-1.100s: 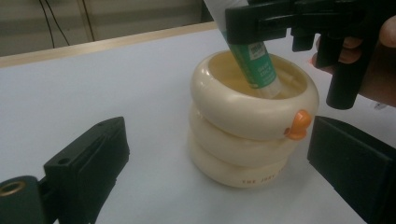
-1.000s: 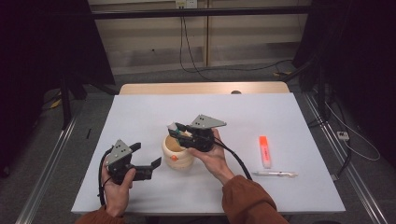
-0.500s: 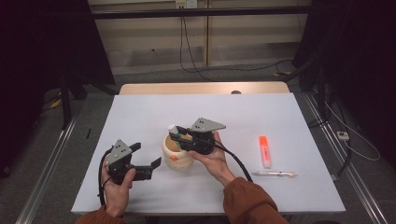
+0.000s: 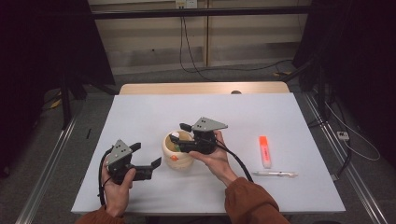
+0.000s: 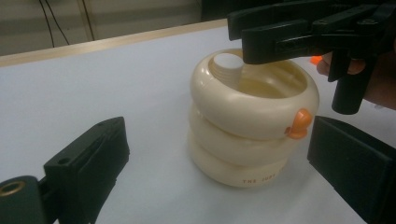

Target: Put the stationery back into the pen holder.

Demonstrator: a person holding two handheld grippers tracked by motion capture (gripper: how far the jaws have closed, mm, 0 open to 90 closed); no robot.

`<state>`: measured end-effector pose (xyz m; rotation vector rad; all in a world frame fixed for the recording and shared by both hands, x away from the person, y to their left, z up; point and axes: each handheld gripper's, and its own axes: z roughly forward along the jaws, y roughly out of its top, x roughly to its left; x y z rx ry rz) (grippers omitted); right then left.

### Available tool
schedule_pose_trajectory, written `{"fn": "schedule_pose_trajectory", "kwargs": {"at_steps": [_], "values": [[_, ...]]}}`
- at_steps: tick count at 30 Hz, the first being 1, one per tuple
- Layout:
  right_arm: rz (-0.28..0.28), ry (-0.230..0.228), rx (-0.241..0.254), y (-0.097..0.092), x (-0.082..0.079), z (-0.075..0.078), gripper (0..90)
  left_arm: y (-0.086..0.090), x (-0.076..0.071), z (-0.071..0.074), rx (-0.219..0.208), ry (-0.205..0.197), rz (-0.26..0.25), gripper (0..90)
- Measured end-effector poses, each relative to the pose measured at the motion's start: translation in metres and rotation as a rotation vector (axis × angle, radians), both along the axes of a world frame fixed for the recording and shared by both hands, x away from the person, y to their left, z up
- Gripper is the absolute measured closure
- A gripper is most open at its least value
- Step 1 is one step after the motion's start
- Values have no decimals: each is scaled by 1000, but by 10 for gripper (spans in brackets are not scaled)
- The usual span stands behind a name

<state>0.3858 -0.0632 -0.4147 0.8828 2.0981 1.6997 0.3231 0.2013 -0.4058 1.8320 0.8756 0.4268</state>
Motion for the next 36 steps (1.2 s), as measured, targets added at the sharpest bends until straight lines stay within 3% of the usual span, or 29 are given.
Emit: {"fn": "schedule_pose_trajectory", "kwargs": {"at_steps": [14, 20, 27, 36], "values": [[-53, -1, 48, -8, -2, 11, 107, 1, 1, 0, 4, 1, 0, 50], [-62, 14, 38, -14, 0, 13, 82, 1, 1, 0, 2, 1, 0, 50], [-64, -5, 42, -23, -4, 20, 43, 1, 1, -1, 7, 3, 3, 50], [-88, 15, -9, -40, -9, 23, 41, 1, 1, -1, 7, 4, 3, 50]]}}
